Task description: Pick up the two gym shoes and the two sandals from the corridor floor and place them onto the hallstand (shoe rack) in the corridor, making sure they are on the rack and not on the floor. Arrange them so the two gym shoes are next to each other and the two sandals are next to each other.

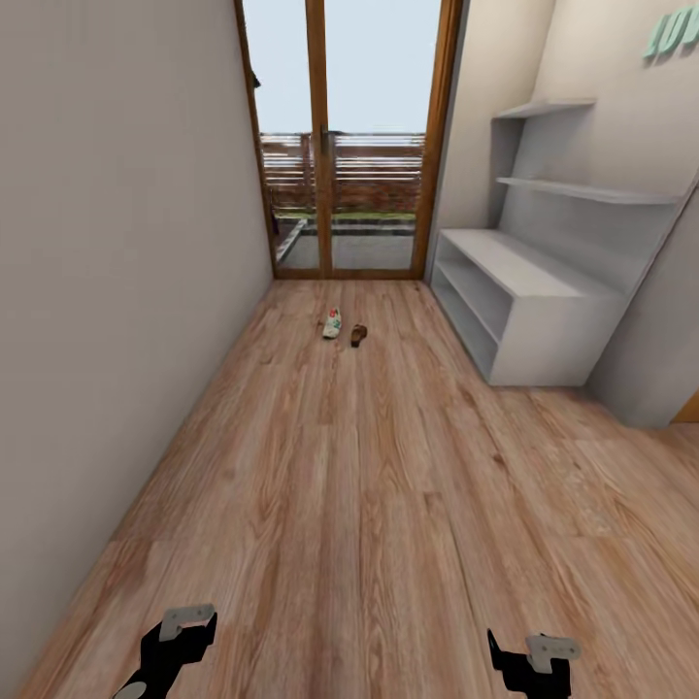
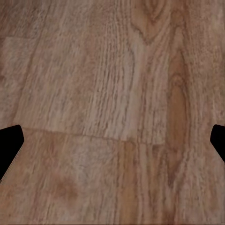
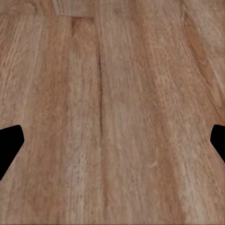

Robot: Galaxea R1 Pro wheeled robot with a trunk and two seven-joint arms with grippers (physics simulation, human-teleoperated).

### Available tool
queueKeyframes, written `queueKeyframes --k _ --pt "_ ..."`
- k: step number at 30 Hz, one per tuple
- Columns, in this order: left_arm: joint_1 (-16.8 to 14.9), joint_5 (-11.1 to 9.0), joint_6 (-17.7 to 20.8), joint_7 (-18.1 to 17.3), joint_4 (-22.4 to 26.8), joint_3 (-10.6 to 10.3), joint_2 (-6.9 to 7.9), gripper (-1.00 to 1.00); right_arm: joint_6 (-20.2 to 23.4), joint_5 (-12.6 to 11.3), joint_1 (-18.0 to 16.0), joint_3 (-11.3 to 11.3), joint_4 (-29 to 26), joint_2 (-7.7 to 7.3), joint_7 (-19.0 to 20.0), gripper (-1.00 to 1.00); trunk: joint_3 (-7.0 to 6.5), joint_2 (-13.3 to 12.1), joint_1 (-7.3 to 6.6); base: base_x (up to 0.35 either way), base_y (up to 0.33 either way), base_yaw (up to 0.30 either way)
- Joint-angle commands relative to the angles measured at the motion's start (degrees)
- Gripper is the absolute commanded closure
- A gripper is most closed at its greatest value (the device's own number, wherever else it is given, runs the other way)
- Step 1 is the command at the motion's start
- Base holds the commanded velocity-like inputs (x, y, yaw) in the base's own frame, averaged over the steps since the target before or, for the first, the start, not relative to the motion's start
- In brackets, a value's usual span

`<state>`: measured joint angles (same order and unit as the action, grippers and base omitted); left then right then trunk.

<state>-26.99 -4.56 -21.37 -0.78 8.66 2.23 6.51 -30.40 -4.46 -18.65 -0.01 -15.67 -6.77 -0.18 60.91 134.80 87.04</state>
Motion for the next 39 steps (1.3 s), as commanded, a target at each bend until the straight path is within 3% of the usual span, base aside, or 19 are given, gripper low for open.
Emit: queueKeyframes --k 1,39 --pt "-0.02 -0.36 -0.17 -0.10 -0.05 0.06 -0.01 -1.00 -0.19 -0.46 -0.02 0.10 0.03 0.00 0.09 -1.00 0.05 0.01 0.02 0.338 0.000 0.000" --pt "-0.04 -0.36 -0.17 -0.10 -0.05 0.06 -0.01 -1.00 -0.19 -0.46 0.00 0.10 0.02 0.00 0.09 -1.00 0.05 0.01 0.02 0.338 0.000 0.000"
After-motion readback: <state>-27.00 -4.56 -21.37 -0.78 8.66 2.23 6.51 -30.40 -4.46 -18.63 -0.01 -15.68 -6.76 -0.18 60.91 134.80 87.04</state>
